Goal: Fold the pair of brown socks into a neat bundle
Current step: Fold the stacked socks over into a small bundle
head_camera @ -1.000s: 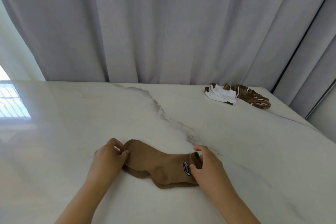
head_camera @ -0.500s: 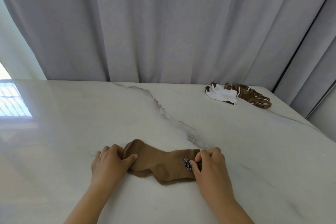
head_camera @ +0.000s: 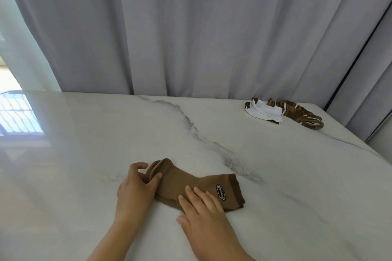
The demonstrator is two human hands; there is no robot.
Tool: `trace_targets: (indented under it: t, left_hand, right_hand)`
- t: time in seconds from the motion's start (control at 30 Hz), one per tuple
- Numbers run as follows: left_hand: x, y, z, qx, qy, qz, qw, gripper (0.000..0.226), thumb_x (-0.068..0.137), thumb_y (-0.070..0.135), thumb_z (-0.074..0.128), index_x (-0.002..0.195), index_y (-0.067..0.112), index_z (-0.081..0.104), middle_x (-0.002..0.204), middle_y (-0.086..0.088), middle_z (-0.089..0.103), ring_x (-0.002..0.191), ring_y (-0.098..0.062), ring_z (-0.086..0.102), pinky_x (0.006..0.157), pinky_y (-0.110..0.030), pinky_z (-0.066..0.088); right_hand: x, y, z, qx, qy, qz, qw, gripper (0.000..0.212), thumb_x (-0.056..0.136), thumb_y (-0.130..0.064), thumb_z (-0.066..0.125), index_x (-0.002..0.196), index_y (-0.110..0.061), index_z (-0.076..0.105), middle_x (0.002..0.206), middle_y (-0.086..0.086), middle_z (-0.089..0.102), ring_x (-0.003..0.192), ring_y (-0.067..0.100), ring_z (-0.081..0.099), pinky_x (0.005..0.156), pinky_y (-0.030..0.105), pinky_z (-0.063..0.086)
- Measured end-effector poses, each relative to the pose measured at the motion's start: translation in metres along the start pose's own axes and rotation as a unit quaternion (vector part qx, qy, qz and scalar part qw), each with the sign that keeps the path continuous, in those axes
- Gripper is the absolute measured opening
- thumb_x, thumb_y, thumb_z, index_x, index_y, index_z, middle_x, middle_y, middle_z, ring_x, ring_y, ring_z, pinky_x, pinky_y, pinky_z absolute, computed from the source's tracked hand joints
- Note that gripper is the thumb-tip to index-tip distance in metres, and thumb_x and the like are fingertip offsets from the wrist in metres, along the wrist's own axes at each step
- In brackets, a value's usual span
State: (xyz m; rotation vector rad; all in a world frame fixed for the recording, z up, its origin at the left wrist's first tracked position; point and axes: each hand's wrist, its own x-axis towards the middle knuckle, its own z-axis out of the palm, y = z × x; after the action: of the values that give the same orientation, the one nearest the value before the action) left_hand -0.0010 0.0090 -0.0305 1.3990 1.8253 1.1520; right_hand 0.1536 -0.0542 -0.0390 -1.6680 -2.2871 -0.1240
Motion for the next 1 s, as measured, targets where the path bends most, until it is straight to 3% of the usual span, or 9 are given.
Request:
trace_targets:
  t: [0.17,0.3,0.4,0.5,0.57,0.67,0.73,0.9,1.0]
  left_hand:
    - [-0.004,0.007,0.004,-0.035,0.009,0.008,0.999,0.040,0.079,0.030,0.068,0.110,0.025,0.044,0.079,0.005,0.058,0.073,-0.005,0.053,0.056,-0.018,0.035]
    - [-0.016,0.014,0.012,-0.039,-0.018,0.033,0.999,0.058,0.073,0.015,0.074,0.114,0.031,0.036,0.084,0.012,0.052,0.072,-0.004,0.055,0.054,-0.016,0.037]
    - [-0.022,0.016,0.017,-0.042,-0.029,0.063,0.997,0.056,0.074,0.002,0.070,0.110,0.033,0.041,0.082,0.009,0.054,0.072,-0.006,0.056,0.053,-0.015,0.039]
    - [-0.030,0.018,0.022,-0.032,-0.038,0.113,0.992,0.060,0.074,0.000,0.067,0.094,0.050,0.041,0.079,0.007,0.058,0.074,-0.004,0.056,0.059,-0.013,0.042]
    - [-0.035,0.019,0.026,-0.010,-0.055,0.147,0.988,0.058,0.074,0.003,0.068,0.092,0.051,0.042,0.080,0.010,0.057,0.079,0.000,0.055,0.062,-0.011,0.043]
    - [-0.040,0.017,0.028,0.027,-0.082,0.191,0.978,0.039,0.077,0.013,0.069,0.102,0.039,0.054,0.086,0.016,0.056,0.084,-0.005,0.056,0.073,-0.018,0.046]
    - [-0.040,0.015,0.028,0.057,-0.089,0.216,0.971,0.030,0.081,0.015,0.065,0.107,0.029,0.057,0.089,0.022,0.053,0.086,-0.004,0.054,0.076,-0.016,0.043]
    - [-0.040,0.014,0.023,0.087,-0.099,0.246,0.960,0.027,0.085,0.012,0.057,0.107,0.028,0.055,0.086,0.027,0.045,0.083,0.006,0.049,0.070,-0.006,0.038]
    - [-0.042,0.013,0.023,0.101,-0.101,0.255,0.956,0.022,0.085,0.014,0.057,0.104,0.026,0.055,0.089,0.020,0.051,0.080,0.003,0.049,0.067,-0.007,0.038]
  right_hand:
    - [-0.005,0.001,0.000,0.009,-0.015,0.007,1.000,0.045,0.074,-0.050,0.037,0.098,-0.035,0.072,0.110,-0.004,0.072,0.101,0.011,0.067,0.093,0.030,0.033]
    - [-0.006,0.000,0.000,0.030,-0.023,0.011,0.999,0.044,0.073,-0.050,0.038,0.097,-0.037,0.071,0.110,-0.003,0.072,0.101,0.012,0.067,0.093,0.029,0.034]
    - [-0.006,0.000,-0.001,0.037,-0.035,0.013,0.999,0.043,0.072,-0.051,0.039,0.098,-0.039,0.070,0.111,-0.006,0.072,0.102,0.011,0.067,0.093,0.029,0.033]
    - [-0.006,0.002,0.002,0.028,-0.018,-0.010,0.999,0.039,0.065,-0.057,0.060,0.098,-0.040,0.070,0.111,-0.010,0.071,0.103,0.008,0.065,0.094,0.027,0.034]
    - [-0.007,0.003,0.004,0.022,-0.012,-0.019,0.999,0.042,0.057,-0.055,0.071,0.095,-0.038,0.071,0.105,-0.013,0.072,0.102,0.006,0.066,0.095,0.029,0.043]
    - [-0.007,0.002,0.000,0.023,-0.011,-0.021,0.999,0.029,0.063,-0.049,0.065,0.088,-0.035,0.074,0.097,-0.015,0.074,0.100,0.005,0.066,0.083,0.027,0.056]
    - [-0.007,0.003,0.000,0.028,-0.023,-0.017,0.999,0.029,0.070,-0.044,0.053,0.087,-0.034,0.074,0.098,-0.014,0.073,0.100,0.004,0.066,0.082,0.027,0.057]
    - [-0.008,0.000,-0.004,0.066,-0.022,-0.004,0.998,0.023,0.063,-0.043,0.061,0.082,-0.035,0.071,0.102,-0.008,0.072,0.090,0.002,0.068,0.079,0.020,0.055]
    - [-0.008,0.002,-0.007,0.162,-0.005,0.035,0.986,0.012,0.076,-0.029,0.058,0.083,-0.028,0.067,0.131,0.004,0.057,0.103,0.005,0.062,0.086,0.012,0.044]
